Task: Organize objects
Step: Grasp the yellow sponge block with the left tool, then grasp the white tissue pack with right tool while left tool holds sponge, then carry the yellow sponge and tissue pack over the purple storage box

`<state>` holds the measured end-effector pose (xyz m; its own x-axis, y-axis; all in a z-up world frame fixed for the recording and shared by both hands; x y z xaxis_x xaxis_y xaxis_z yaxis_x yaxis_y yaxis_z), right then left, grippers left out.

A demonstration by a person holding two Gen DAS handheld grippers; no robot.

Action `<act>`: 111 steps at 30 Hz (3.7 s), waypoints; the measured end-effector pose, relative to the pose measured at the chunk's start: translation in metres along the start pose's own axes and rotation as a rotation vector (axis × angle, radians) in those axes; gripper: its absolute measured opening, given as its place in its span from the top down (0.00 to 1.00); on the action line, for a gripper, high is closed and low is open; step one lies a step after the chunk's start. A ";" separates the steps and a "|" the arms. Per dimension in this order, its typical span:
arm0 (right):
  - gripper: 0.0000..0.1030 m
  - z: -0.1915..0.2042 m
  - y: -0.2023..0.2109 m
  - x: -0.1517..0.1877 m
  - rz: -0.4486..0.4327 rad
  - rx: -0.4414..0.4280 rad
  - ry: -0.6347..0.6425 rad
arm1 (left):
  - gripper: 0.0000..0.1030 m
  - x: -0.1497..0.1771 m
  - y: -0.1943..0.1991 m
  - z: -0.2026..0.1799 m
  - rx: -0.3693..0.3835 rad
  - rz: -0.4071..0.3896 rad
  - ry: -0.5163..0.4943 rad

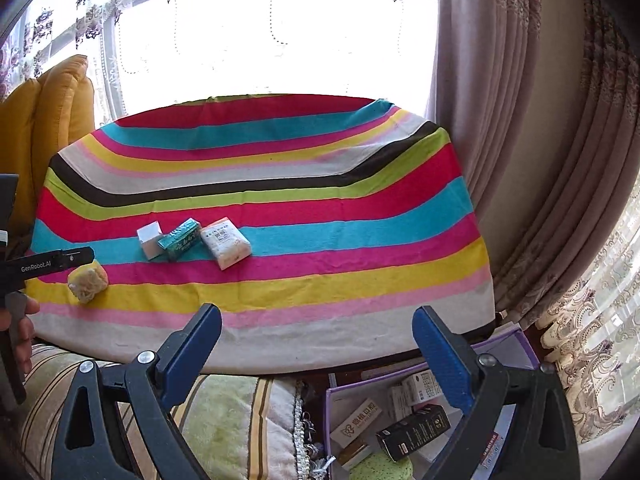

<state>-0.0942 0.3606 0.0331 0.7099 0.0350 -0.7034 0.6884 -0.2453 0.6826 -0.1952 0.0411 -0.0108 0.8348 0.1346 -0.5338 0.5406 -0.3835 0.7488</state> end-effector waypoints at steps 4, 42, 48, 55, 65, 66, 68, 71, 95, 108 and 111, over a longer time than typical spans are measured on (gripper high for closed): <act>0.05 0.027 -0.009 -0.014 -0.003 -0.015 0.068 | 0.20 -0.005 -0.009 0.022 -0.048 0.055 0.035; 0.17 0.158 -0.199 -0.048 0.143 -0.105 0.427 | 0.70 -0.011 -0.042 0.003 0.065 -0.108 -0.133; 0.35 0.162 -0.208 -0.047 0.169 -0.151 0.403 | 0.70 -0.011 -0.045 0.006 0.067 -0.105 -0.127; 0.48 0.166 -0.194 -0.041 0.174 -0.147 0.397 | 0.70 -0.009 -0.045 0.006 0.059 -0.106 -0.132; 0.49 0.162 -0.151 -0.042 0.140 -0.111 0.356 | 0.70 -0.007 -0.035 0.004 0.064 -0.124 -0.139; 0.49 0.161 -0.147 -0.042 0.136 -0.108 0.351 | 0.70 -0.007 -0.034 0.003 0.064 -0.126 -0.140; 0.48 0.161 -0.138 -0.042 0.126 -0.104 0.348 | 0.70 -0.006 -0.031 0.003 0.064 -0.130 -0.140; 0.49 0.161 -0.125 -0.041 0.117 -0.106 0.339 | 0.70 -0.004 -0.028 0.001 0.062 -0.133 -0.140; 0.49 0.154 -0.066 0.009 0.128 -0.110 0.244 | 0.71 0.020 -0.014 -0.023 0.027 -0.064 -0.170; 0.49 0.102 -0.031 0.012 0.101 -0.114 0.126 | 0.71 0.036 -0.010 -0.092 0.105 0.008 -0.281; 0.48 0.082 -0.025 0.013 0.101 -0.110 0.090 | 0.71 0.039 -0.012 -0.111 0.128 0.026 -0.314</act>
<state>-0.1150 0.2877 -0.0093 0.7833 0.1035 -0.6130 0.6216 -0.1450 0.7698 -0.1574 0.1521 0.0029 0.7648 -0.1571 -0.6248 0.4854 -0.4971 0.7192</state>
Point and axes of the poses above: each gripper's, at about its wrist camera, not at the fingertips, and y roughly against the way its jaws point, z to its left, x to its underside, the point moved 3 cm from there along -y, roughly the way its jaws point, and after that the axes turned 11 degrees about x, right-handed, at the moved point
